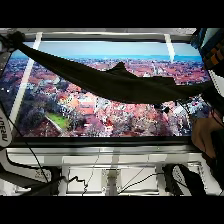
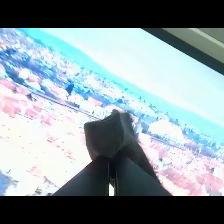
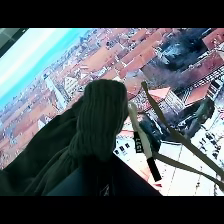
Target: Fold the clothes and pants, and hang the long-sleeved shirts on hangers.
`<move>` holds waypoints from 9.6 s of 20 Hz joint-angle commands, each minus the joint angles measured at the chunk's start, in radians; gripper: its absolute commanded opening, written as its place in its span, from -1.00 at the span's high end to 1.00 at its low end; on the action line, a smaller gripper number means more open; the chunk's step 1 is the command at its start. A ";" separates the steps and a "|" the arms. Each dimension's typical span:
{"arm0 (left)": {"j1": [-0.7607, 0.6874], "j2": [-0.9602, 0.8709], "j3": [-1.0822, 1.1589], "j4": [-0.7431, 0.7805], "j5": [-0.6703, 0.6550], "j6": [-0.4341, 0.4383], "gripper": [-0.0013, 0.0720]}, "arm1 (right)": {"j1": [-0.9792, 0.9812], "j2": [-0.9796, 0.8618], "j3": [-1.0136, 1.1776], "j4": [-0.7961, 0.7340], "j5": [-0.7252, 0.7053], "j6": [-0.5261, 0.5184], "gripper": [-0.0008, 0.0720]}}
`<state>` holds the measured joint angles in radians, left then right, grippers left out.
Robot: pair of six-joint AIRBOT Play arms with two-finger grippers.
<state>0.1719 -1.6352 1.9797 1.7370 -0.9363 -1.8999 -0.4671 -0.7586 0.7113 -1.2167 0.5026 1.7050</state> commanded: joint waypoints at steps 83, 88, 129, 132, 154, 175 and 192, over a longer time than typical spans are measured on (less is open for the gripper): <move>-0.109 0.377 -0.895 -0.520 0.280 0.356 -0.51 | -0.112 -1.084 0.692 0.253 0.948 -0.808 -0.82; -0.188 0.349 -0.895 -0.520 0.283 0.356 -0.51 | -0.035 -1.089 0.689 0.262 0.816 -0.826 0.44; -0.462 -0.104 -0.410 -0.386 0.608 0.179 0.92 | -0.038 -1.081 0.689 0.304 0.822 -0.778 0.89; -0.455 0.045 -0.410 -0.097 0.620 0.179 0.92 | -0.038 -1.041 0.689 0.311 0.754 -0.727 0.89; -0.568 0.399 -0.411 -0.275 0.276 0.247 0.91 | -0.037 -0.933 0.689 0.346 0.763 -0.619 0.89; -0.978 -0.060 -0.410 -0.601 0.660 0.437 -0.02 | -0.037 -0.933 0.689 0.345 0.765 -0.617 0.88; -0.429 0.074 -0.684 -1.052 -0.011 0.634 -0.62 | -0.037 -0.933 0.689 0.346 0.772 -0.616 0.89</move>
<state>-0.2783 -1.5341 1.3823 0.9314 -0.9100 -1.3323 -0.5045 -1.6920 1.4002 -0.8711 1.2739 1.0889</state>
